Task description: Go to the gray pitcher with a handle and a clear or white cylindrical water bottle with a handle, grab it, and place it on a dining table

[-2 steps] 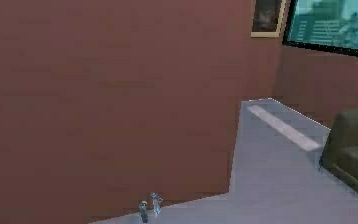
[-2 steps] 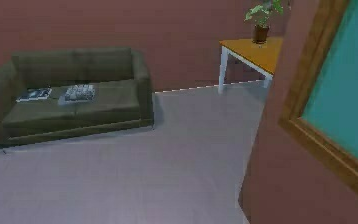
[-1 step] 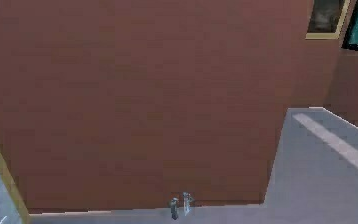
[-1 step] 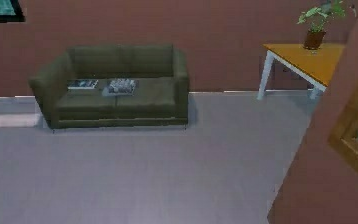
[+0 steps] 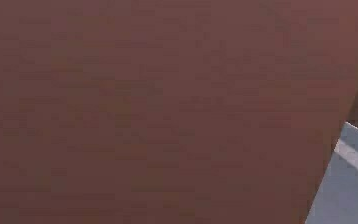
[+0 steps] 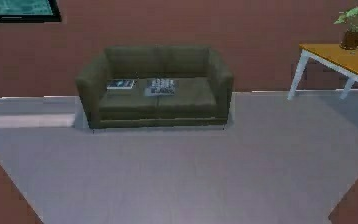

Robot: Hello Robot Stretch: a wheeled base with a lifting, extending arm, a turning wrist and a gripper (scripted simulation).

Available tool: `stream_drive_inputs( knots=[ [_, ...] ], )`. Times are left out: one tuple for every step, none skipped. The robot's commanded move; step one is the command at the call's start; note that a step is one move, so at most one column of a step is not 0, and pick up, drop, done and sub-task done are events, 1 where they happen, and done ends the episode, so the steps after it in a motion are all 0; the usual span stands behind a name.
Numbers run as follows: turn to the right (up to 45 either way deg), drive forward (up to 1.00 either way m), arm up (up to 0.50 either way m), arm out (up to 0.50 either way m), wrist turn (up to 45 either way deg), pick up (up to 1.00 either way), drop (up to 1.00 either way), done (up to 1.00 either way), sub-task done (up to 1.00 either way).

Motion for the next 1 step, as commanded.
stream_drive_inputs(
  knots=[
    [-45.0, 0.00, 0.00, 0.00, 0.0, 0.00, 0.00, 0.00, 0.00]
  ],
)
